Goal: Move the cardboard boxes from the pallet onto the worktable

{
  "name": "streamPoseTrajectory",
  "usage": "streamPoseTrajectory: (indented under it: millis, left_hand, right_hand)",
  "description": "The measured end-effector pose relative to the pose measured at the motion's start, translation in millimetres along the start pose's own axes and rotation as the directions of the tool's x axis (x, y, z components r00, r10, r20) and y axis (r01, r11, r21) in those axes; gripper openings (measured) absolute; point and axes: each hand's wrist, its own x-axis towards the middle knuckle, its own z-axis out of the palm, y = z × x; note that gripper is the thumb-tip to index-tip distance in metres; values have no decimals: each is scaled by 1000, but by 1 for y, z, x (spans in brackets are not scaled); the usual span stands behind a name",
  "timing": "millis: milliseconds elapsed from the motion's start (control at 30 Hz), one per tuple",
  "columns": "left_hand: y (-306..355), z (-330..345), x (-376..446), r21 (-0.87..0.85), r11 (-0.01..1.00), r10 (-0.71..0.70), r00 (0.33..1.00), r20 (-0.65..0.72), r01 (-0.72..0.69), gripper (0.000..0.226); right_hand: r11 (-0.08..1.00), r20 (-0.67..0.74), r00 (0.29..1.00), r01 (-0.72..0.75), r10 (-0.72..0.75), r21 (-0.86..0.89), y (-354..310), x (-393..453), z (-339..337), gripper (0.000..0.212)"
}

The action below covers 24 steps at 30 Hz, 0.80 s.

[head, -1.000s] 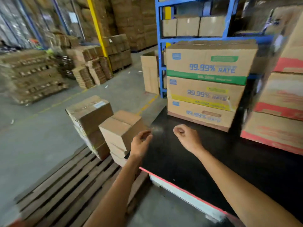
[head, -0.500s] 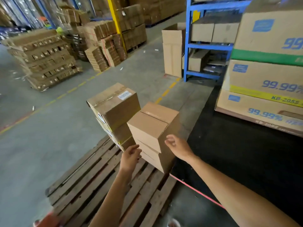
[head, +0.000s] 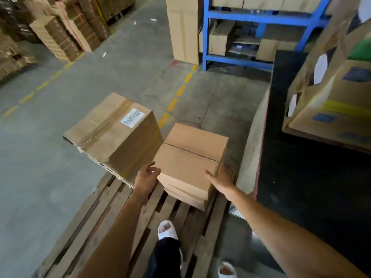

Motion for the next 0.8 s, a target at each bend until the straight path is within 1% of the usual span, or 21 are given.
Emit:
streamPoseTrajectory:
  millis: [33,100,133,200,233,267,333,367,467,500,600,633,667,733,767,800]
  left_hand:
    - [0,-2,24,12,1000,-13,1000,20,13,40]
    - [-1,-4,81,46,998,-39,995,87,35,61]
    - [-6,-4,106,58,998,-44,992,122,37,72]
    - [-22,-1,154,82,995,-71,981,182,57,81]
    - [-20,0,170,102,991,-109,972,207,89,79]
    - [-22,4,188,97,989,-134,961,243,114,71]
    - [-19,10,204,66,987,-162,925,343,149,40]
    - [-20,14,212,79,983,-183,900,396,165,37]
    - [-32,26,228,173,956,-294,790,539,237,72]
    - [-42,26,235,190,947,-322,754,572,260,77]
    - [-73,29,256,201,923,-381,696,608,329,100]
    - [-66,28,247,181,919,-384,689,615,351,99]
    - [-59,24,240,166,917,-383,682,623,364,87]
    - [-35,18,215,186,913,-396,680,617,363,46]
    - [-28,15,206,186,914,-395,685,612,361,33]
    - [-21,11,195,181,921,-380,702,602,344,27]
  right_hand:
    - [999,-35,999,-35,36,32,-4,10,6,86]
    - [985,-99,988,-105,119,134,-14,37,20,92]
    - [971,-103,981,-143,165,190,-17,47,25,97]
    - [936,-122,957,-224,264,271,-20,62,35,104]
    - [919,-141,944,-242,297,312,-19,70,42,102]
    - [899,-160,931,-257,329,355,-17,79,49,98]
    - [859,-168,906,-288,387,423,-15,85,57,92]
    - [836,-161,891,-319,425,446,-12,87,61,92]
    - [786,-163,846,-376,507,491,6,93,67,84]
    - [769,-166,827,-400,537,498,11,92,67,82]
    - [762,-165,820,-407,548,503,19,88,66,74]
    - [768,-170,828,-390,534,508,18,84,66,73]
    - [776,-168,839,-377,517,507,16,80,65,72]
    - [790,-155,869,-335,469,514,11,66,61,73]
    - [794,-154,882,-308,445,524,8,59,57,74]
    - [799,-159,896,-276,415,534,4,48,53,74]
